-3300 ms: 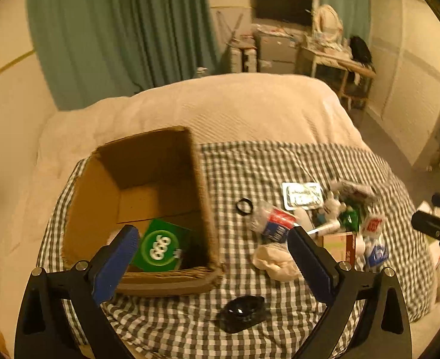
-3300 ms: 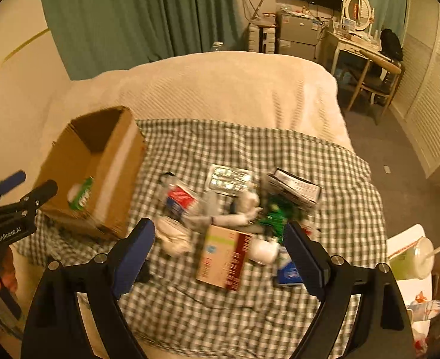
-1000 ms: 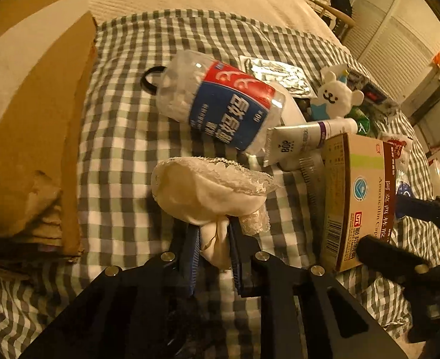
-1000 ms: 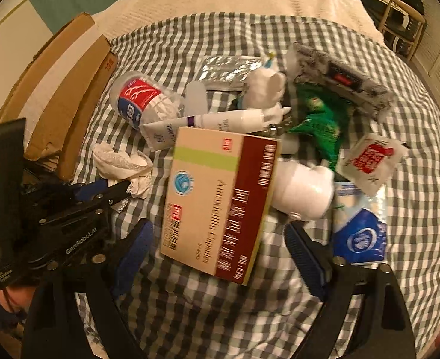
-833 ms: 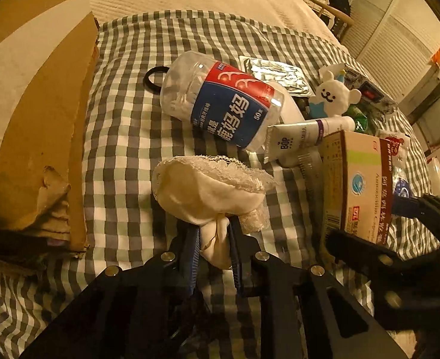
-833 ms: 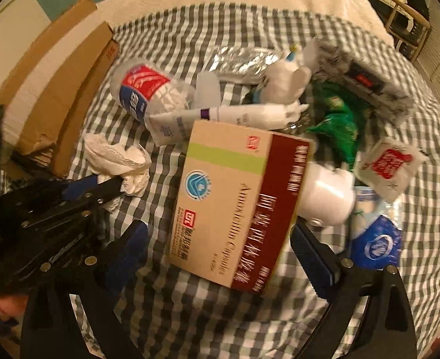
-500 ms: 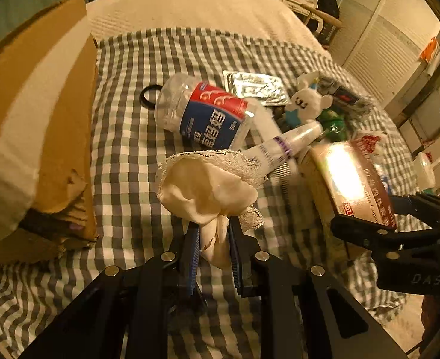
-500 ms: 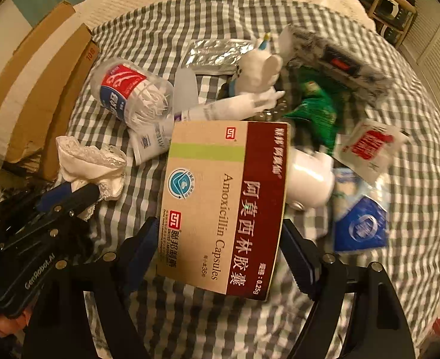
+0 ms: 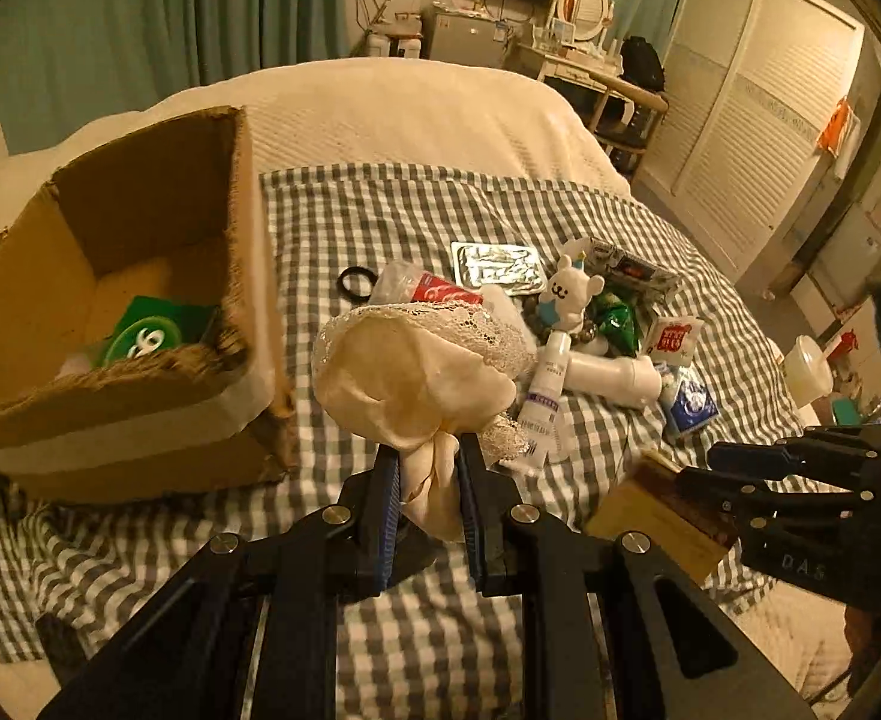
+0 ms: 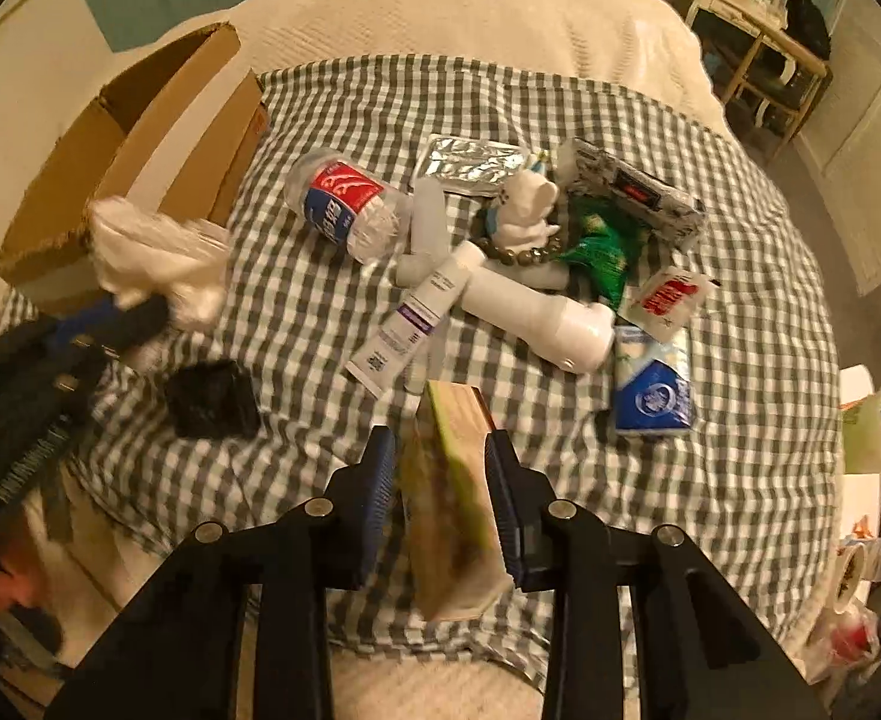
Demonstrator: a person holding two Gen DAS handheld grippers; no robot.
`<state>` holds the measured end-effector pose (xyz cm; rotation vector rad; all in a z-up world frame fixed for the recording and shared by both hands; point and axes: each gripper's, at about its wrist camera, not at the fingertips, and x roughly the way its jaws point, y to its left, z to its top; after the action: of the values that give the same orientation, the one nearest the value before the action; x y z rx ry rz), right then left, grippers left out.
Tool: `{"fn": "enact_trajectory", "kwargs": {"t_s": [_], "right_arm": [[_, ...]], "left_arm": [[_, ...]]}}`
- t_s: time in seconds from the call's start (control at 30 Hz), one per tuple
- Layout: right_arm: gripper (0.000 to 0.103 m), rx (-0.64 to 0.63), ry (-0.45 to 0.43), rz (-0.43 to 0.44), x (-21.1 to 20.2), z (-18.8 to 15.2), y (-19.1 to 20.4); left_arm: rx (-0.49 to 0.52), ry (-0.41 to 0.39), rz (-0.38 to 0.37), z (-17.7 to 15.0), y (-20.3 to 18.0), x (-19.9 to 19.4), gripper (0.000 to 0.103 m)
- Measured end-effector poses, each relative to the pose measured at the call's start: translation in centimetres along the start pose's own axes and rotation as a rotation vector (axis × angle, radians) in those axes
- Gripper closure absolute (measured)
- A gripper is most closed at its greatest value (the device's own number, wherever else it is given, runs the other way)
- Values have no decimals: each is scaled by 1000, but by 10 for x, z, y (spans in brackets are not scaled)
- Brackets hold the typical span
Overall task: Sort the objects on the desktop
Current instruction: 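Grasp the white lace cloth with the left tool while the right tool grasps the Amoxicillin box, then carry the cloth and Amoxicillin box to the cardboard box and release both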
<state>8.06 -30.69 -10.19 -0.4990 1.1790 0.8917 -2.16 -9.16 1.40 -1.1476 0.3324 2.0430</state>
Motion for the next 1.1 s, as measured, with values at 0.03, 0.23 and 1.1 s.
{"fn": "enact_trajectory", "kwargs": {"t_s": [0.03, 0.23, 1.1], "right_arm": [[72, 0, 18, 9, 1, -4, 0], [43, 0, 67, 25, 15, -12, -8], [21, 94, 260, -37, 102, -76, -63]], "left_arm": [[4, 3, 2, -3, 2, -3, 84], [7, 13, -2, -11, 8, -5, 84], [14, 70, -18, -22, 4, 19, 84]]}}
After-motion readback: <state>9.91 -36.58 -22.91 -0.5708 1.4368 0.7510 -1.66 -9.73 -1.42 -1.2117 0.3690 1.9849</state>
